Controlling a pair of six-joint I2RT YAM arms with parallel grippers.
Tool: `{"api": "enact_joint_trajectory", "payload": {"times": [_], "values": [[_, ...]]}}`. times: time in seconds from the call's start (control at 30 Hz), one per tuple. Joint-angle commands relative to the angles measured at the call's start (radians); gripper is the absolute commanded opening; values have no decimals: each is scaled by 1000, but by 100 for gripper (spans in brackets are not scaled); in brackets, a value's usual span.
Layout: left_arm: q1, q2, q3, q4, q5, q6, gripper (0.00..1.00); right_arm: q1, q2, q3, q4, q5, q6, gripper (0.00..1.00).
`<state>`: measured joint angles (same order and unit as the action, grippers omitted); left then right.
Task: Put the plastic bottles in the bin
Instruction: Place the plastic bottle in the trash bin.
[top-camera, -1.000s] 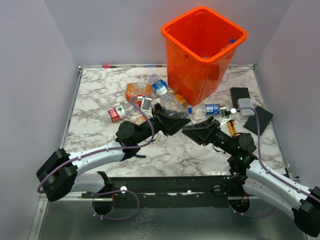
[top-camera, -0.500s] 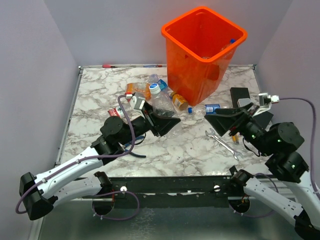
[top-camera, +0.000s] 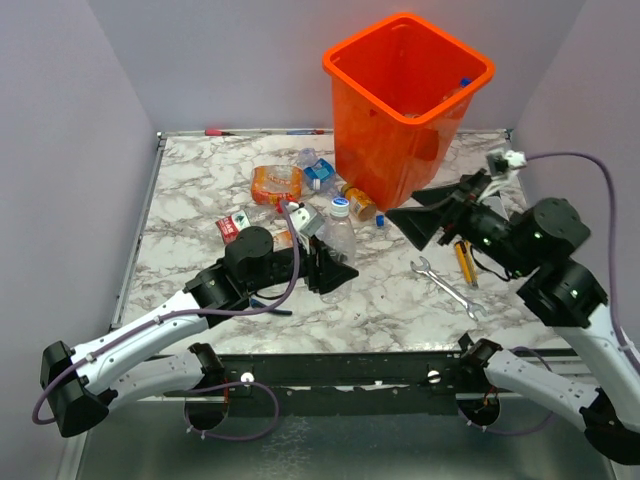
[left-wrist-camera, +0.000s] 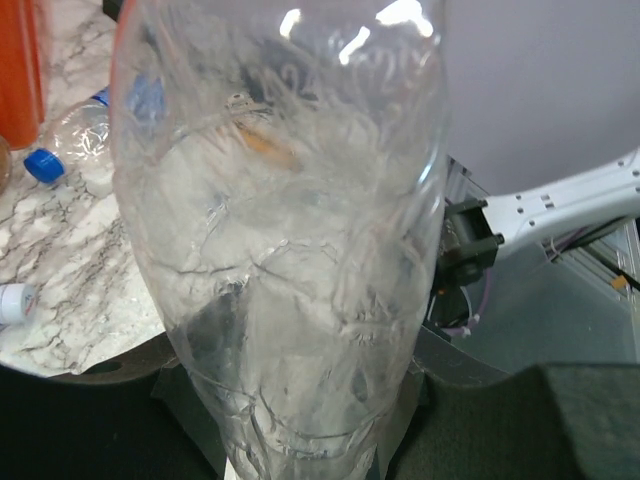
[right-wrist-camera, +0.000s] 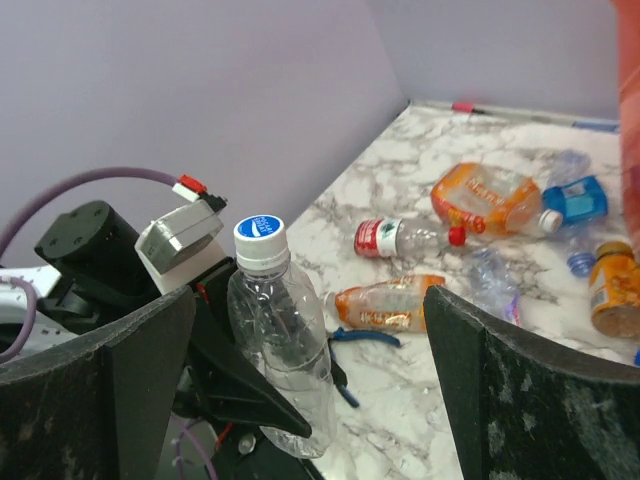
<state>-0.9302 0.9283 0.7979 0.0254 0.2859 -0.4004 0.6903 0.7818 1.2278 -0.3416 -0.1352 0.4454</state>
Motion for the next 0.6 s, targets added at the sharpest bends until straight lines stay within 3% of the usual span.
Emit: {"api": "enact_joint_trajectory", "payload": {"times": [0.0,0.4,0.57], "values": [[-8,6,36,-53,80,34,6,3,77,2,96,-184,41,100],[-12,1,48,-107,73,63,4,23,225,-28,229,-286,133,90],[-14,-6,62,-117,65,61,3,71,285,-6,194,-270,109,77]]}}
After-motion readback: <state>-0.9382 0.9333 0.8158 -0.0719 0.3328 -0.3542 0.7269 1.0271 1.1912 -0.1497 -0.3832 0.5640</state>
